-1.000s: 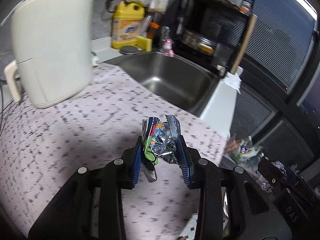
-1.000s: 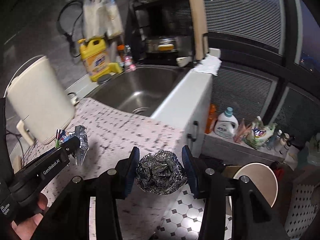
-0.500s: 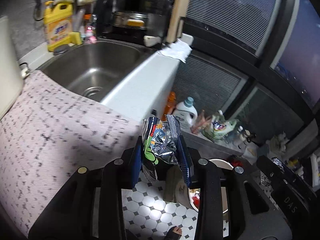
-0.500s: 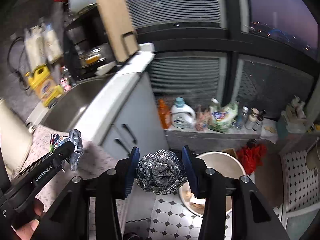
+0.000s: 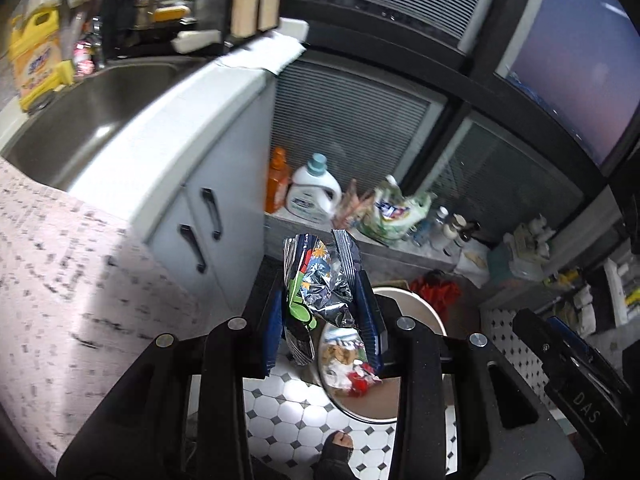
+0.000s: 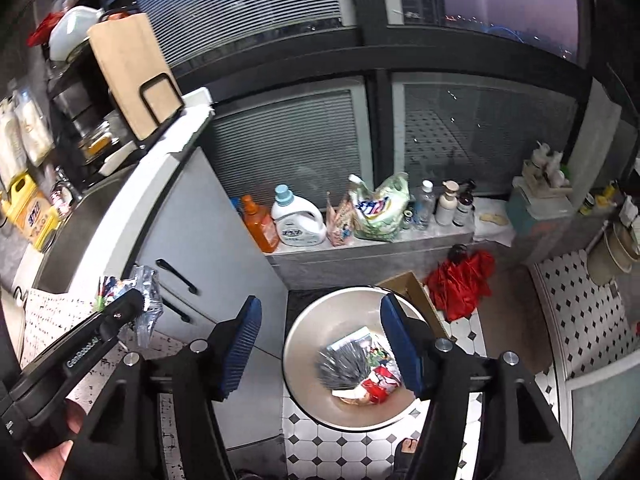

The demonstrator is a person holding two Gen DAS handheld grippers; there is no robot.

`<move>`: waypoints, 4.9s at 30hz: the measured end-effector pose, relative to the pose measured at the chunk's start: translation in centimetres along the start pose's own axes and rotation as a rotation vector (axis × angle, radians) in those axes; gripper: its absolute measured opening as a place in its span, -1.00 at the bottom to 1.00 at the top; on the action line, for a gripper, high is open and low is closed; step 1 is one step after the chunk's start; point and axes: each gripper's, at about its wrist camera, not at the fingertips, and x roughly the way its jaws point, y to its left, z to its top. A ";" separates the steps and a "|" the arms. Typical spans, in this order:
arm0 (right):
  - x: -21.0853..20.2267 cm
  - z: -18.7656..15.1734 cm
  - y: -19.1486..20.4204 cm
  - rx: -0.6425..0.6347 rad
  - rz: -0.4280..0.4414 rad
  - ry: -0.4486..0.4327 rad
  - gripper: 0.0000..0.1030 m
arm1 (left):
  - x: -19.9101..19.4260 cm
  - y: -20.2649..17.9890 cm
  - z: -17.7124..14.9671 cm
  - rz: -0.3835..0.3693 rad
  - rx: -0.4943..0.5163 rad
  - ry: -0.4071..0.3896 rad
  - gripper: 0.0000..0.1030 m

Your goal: Collect trash

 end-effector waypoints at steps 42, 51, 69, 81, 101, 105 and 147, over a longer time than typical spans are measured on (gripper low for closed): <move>-4.7 -4.6 -9.3 0.211 -0.222 -0.001 0.36 | 6.2 -9.0 -4.7 -0.355 0.098 0.233 0.79; -5.0 -5.3 -9.1 0.219 -0.203 -0.005 0.36 | 4.2 -7.9 -4.1 -0.315 0.115 0.192 0.88; -9.6 -3.5 -1.3 0.024 0.020 -0.090 0.41 | -7.7 1.4 -2.9 -0.090 -0.035 -0.048 0.88; -14.5 -2.9 1.0 -0.145 0.230 -0.137 0.71 | -17.8 3.5 -5.7 0.127 -0.167 -0.228 0.88; -22.1 -7.0 1.3 -0.311 0.427 -0.187 0.85 | -29.9 3.7 -15.5 0.324 -0.275 -0.421 0.88; -23.3 -7.9 1.9 -0.338 0.462 -0.191 0.85 | -31.8 4.1 -16.6 0.355 -0.291 -0.444 0.88; -26.3 -9.5 6.1 -0.451 0.576 -0.213 0.85 | -37.7 6.4 -20.3 0.500 -0.385 -0.527 0.88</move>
